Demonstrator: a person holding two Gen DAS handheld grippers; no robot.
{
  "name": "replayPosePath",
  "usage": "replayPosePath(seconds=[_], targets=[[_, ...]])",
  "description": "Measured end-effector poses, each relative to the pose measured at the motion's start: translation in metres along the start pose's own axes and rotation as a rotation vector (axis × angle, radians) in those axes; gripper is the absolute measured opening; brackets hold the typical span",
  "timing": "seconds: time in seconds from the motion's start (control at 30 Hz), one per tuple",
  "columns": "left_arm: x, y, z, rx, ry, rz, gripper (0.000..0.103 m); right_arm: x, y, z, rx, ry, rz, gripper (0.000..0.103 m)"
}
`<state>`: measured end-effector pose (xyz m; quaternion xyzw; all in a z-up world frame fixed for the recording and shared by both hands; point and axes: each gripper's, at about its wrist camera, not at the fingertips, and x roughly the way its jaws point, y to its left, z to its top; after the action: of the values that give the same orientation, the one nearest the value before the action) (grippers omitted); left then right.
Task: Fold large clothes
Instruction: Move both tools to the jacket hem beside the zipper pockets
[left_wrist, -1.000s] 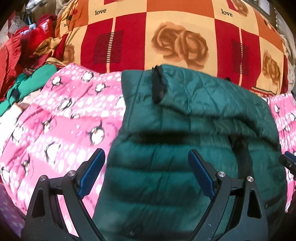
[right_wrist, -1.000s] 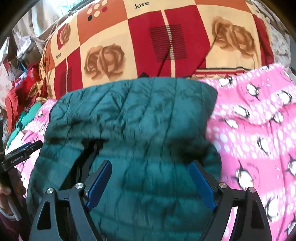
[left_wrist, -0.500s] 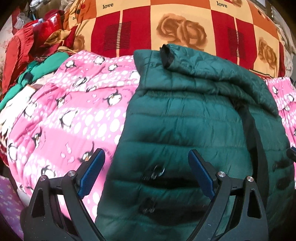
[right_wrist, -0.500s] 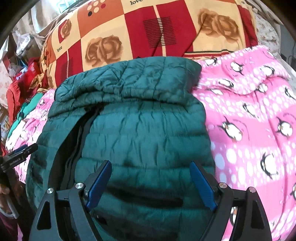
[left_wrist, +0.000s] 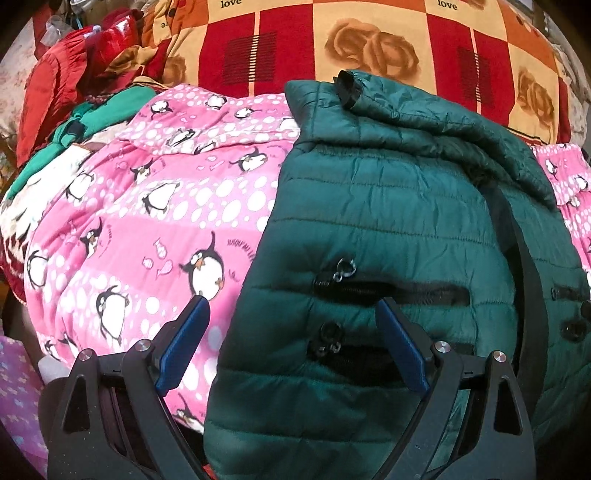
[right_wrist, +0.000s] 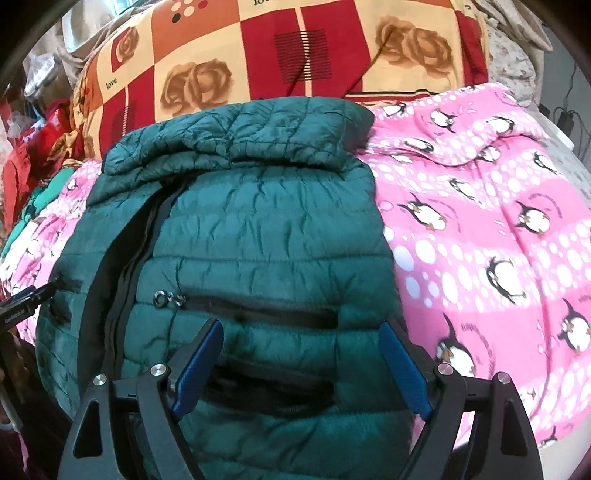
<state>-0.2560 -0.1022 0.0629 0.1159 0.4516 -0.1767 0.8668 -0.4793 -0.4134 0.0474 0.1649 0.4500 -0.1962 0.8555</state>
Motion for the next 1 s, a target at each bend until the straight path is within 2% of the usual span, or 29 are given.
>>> replayPosePath(seconds=[0.5, 0.7, 1.0], targets=[[-0.012, 0.012, -0.026, 0.006, 0.021, -0.015, 0.091, -0.013, -0.011, -0.032, 0.023, 0.048, -0.047, 0.085], [-0.013, 0.022, -0.038, 0.003, 0.052, -0.034, 0.091, -0.021, -0.011, -0.041, 0.029, 0.053, -0.070, 0.085], [-0.009, 0.048, -0.049, -0.080, 0.103, -0.104, 0.091, -0.022, -0.015, -0.054, 0.027, 0.082, -0.068, 0.085]])
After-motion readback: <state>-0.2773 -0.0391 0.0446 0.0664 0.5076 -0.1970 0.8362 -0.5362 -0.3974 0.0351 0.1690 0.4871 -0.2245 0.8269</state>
